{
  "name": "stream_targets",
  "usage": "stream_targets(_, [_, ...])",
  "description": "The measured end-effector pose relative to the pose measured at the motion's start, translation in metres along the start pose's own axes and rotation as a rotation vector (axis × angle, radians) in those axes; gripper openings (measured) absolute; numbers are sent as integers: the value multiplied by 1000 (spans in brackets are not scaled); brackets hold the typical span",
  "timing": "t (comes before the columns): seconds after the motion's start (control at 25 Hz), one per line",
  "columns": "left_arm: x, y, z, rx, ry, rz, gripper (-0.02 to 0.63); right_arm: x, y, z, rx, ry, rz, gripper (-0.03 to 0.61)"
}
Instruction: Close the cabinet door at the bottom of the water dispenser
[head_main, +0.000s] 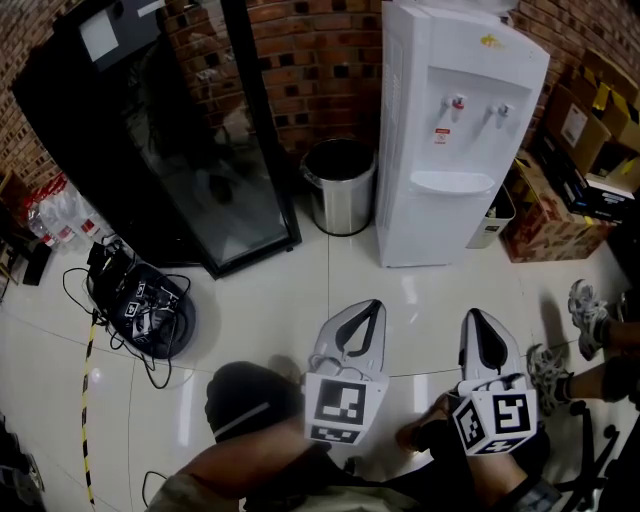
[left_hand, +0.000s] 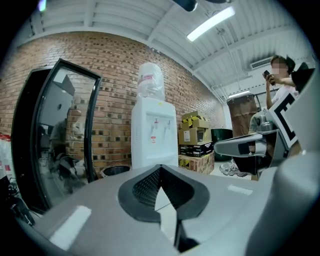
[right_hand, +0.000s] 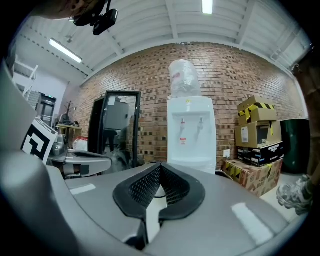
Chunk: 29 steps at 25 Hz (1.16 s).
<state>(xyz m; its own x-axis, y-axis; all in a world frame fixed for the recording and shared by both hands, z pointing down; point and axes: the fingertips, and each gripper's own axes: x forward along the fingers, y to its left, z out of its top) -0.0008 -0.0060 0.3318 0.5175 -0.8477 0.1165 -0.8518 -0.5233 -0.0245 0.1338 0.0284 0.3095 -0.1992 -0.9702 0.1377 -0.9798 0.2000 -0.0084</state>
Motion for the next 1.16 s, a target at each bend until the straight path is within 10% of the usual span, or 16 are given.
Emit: stream_targets(1.16, [7,-5,4,-5,-15,-7,0,6,-4,0,-8,-2,-14,0])
